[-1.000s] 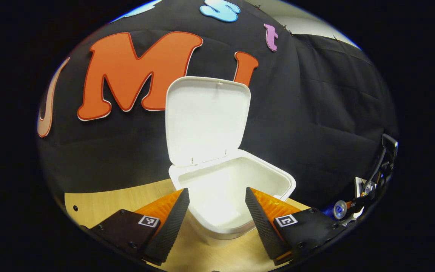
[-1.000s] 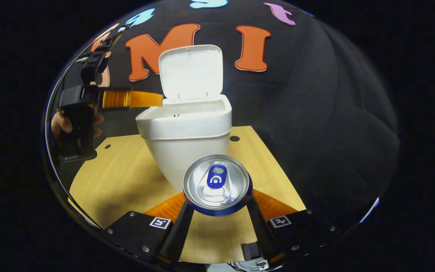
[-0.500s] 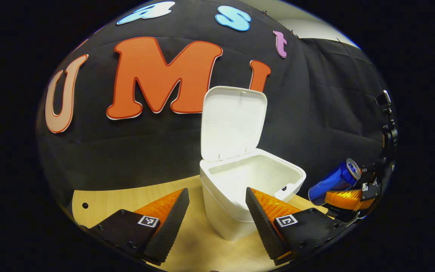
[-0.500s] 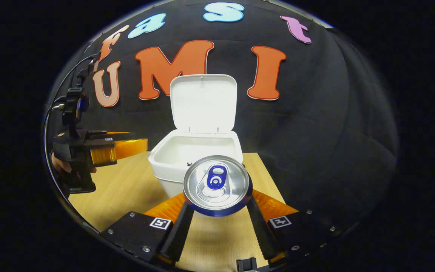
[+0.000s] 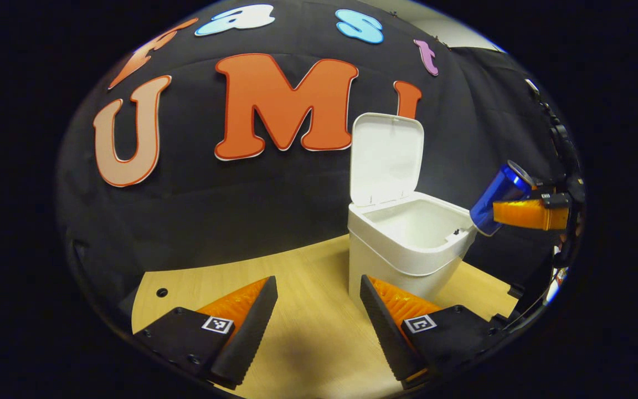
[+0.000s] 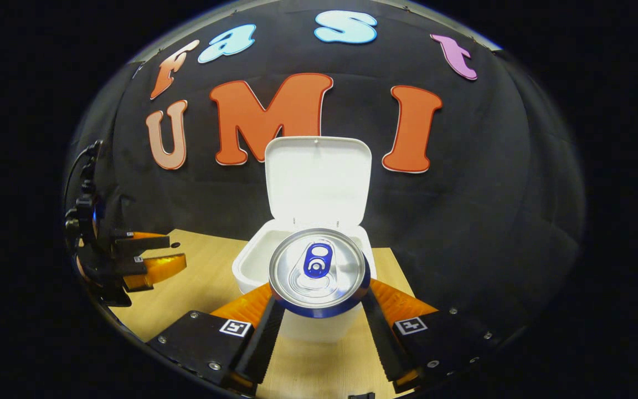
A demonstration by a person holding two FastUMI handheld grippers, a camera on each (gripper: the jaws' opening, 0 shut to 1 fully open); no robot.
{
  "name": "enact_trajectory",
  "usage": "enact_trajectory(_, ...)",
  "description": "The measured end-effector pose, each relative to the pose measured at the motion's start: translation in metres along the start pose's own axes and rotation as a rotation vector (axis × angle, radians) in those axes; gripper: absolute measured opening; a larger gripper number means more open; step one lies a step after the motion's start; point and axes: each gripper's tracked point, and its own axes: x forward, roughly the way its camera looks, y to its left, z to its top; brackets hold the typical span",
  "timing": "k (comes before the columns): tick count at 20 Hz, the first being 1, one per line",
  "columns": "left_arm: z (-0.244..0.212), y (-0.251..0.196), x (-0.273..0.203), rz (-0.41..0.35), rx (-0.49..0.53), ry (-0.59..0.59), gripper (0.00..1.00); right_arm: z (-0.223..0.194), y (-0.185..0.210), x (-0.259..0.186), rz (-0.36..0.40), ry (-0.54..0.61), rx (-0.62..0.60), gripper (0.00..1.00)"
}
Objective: Press the lid of the desktop garbage bin to open it, pick up the crumpled paper on the desktop and throw it into the bin, then pick up the pop can on the desktop and drop it into the bin, and finally close the garbage bin lid.
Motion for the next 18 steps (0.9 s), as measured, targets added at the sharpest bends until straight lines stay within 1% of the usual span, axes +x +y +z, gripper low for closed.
enact_trajectory(4,-0.005,0.022,-0.025,0.071,0.008,-0.015,0.96,0.021,0.008,0.015,0.029,-0.026,-0.026,0.79)
enact_trajectory(6,-0.004,0.035,-0.038,0.112,0.019,-0.034,0.96,0.025,0.012,0.023,0.04,-0.032,-0.048,0.79)
enact_trajectory(9,-0.013,0.063,-0.073,0.175,0.017,-0.053,0.96,0.026,0.018,0.036,0.053,-0.024,-0.051,0.79)
enact_trajectory(14,-0.037,0.095,-0.107,0.265,-0.033,-0.03,0.96,0.018,0.023,0.057,0.051,-0.003,-0.059,0.79)
enact_trajectory(18,-0.052,0.11,-0.119,0.305,-0.063,-0.008,0.96,0.001,0.029,0.071,0.059,0.039,-0.051,0.8)
